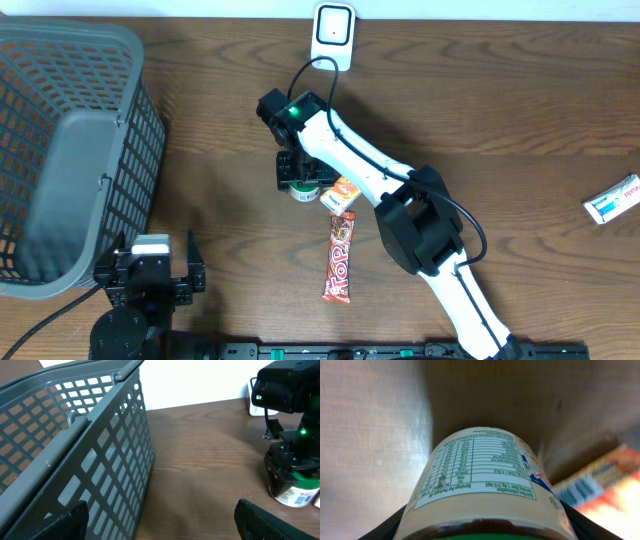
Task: Scan the item barcode
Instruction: 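Lift the bottle and carry it up to the scanner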
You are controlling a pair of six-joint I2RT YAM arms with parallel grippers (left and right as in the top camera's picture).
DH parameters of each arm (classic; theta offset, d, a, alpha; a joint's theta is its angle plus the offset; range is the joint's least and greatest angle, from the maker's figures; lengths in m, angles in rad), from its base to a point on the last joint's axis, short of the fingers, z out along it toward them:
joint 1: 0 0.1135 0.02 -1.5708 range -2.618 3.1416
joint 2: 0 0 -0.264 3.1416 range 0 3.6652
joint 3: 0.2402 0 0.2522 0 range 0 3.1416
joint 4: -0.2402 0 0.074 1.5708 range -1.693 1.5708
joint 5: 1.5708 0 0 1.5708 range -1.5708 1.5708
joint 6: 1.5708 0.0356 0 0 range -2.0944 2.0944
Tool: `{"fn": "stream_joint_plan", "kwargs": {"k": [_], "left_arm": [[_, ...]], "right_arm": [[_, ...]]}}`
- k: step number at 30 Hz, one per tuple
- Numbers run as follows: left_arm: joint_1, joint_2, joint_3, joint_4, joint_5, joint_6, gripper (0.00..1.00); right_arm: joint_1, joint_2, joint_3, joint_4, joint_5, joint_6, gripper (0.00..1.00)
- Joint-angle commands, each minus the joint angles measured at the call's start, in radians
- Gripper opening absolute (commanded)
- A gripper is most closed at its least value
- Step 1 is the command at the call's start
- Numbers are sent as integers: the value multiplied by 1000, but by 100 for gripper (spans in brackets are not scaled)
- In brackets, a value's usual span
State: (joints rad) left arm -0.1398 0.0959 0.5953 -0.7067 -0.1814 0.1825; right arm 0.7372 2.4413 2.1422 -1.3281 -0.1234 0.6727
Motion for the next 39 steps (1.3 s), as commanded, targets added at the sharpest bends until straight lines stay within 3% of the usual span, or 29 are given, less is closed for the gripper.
{"fn": "stream_joint_plan", "kwargs": {"k": [1,13,22,29,39], "left_arm": [[4,-5,-2,3,6,-9,92],[4,-5,-2,3,6,-9,92],[4,-5,-2,3,6,-8,92],[4,-5,-2,3,6,-9,92],[4,-5,-2,3,6,-9,92]], "right_arm": [[-12,-8,85,-54,-66,-2,53],[-125,-8,319,-367,-443,-126,53],[-231,-8,318,-370,-731,-154,54],[-248,-8,318,-370,-678,-147,49],[-229,-8,318,-308,-270,-155,43]]}}
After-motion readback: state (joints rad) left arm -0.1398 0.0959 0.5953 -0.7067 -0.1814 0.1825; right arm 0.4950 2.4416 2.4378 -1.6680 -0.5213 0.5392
